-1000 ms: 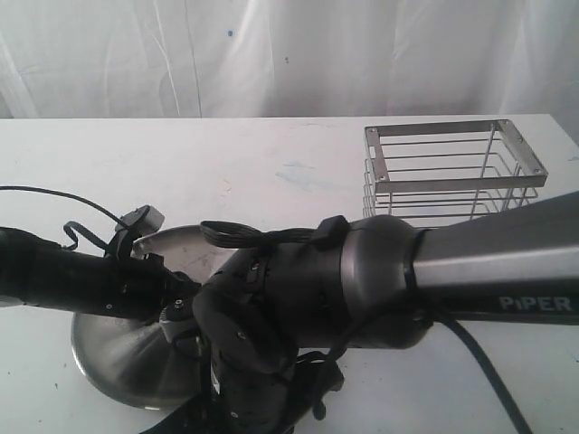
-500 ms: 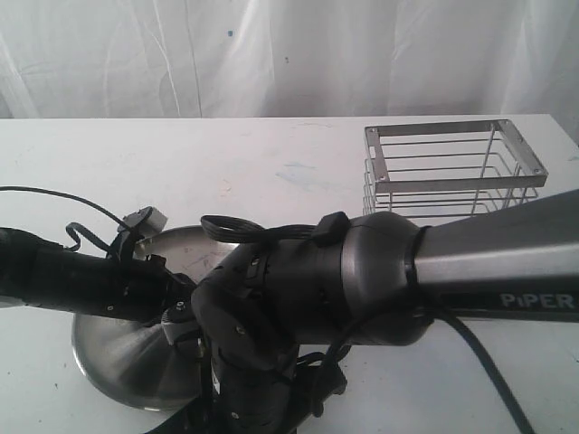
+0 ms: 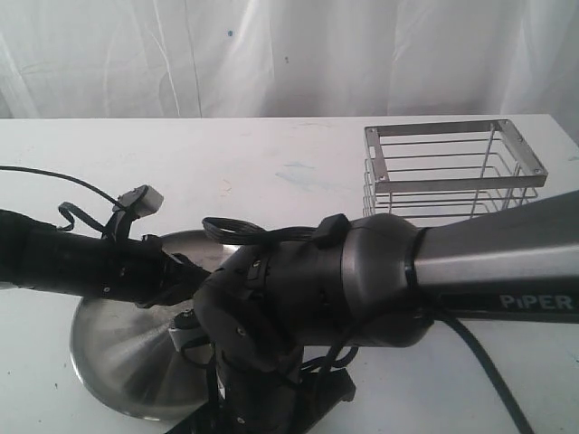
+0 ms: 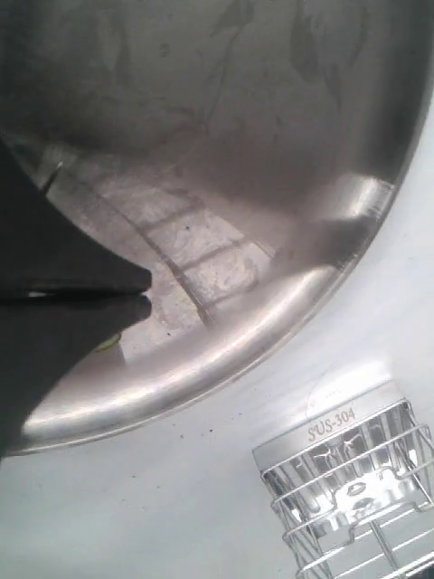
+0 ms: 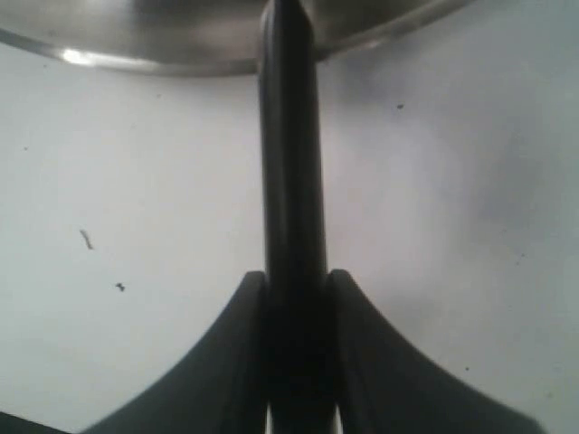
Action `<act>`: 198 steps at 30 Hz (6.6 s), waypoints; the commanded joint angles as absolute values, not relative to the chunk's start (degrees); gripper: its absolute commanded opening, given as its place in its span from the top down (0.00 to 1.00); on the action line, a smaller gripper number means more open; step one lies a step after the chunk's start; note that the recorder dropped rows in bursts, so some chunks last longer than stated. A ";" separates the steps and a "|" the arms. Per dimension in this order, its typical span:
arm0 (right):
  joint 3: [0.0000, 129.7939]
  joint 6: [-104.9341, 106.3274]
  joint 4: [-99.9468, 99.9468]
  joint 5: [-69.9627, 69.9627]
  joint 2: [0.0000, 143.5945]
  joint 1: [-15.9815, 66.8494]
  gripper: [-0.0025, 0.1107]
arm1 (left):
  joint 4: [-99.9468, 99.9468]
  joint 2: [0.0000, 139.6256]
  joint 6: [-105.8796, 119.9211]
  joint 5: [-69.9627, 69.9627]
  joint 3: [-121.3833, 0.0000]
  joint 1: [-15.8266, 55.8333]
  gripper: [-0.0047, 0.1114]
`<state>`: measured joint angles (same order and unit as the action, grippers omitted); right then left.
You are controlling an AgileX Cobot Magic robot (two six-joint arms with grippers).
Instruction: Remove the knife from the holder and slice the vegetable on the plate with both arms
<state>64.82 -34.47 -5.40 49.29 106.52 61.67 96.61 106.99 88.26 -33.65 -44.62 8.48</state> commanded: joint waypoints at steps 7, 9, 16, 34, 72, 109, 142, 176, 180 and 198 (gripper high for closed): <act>64.56 -34.76 -5.75 49.67 106.42 61.73 0.98 | 89.43 106.37 80.72 -37.48 -44.61 8.65 0.96; 64.56 -34.76 -5.75 49.67 106.42 61.73 0.98 | 88.57 106.37 80.72 -36.31 -44.41 8.65 0.96; 64.56 -34.76 -5.75 49.38 106.42 61.73 0.98 | 93.21 107.09 83.40 -30.60 -41.70 8.65 0.96; 64.56 -30.87 -13.07 57.97 106.42 61.60 0.98 | 95.96 110.62 83.68 -28.50 -42.73 8.65 0.96; 79.47 -15.55 -19.75 53.44 114.49 52.28 0.98 | 94.22 99.82 85.30 -31.58 -44.46 1.90 0.96; 79.26 -17.09 -15.26 51.12 114.49 52.28 0.98 | 99.95 110.92 91.01 -30.67 -44.46 1.99 0.96; 79.26 -17.10 -14.86 51.87 116.17 52.28 0.98 | 98.92 105.65 87.87 -26.79 -43.85 1.98 0.96; 79.26 -18.29 -17.83 61.19 116.17 52.28 0.98 | 99.95 112.54 88.25 -24.22 -41.41 2.08 0.96; 79.26 -18.29 -17.35 61.03 116.17 52.28 0.98 | 99.95 112.27 88.25 -28.10 -42.49 1.87 0.96; 79.26 -18.29 -14.31 59.07 114.27 52.28 0.98 | 99.95 97.11 88.25 -26.39 -43.98 1.87 0.96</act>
<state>79.37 -18.06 -15.09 59.39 115.38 52.57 98.75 98.96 88.52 -25.79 -43.92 1.51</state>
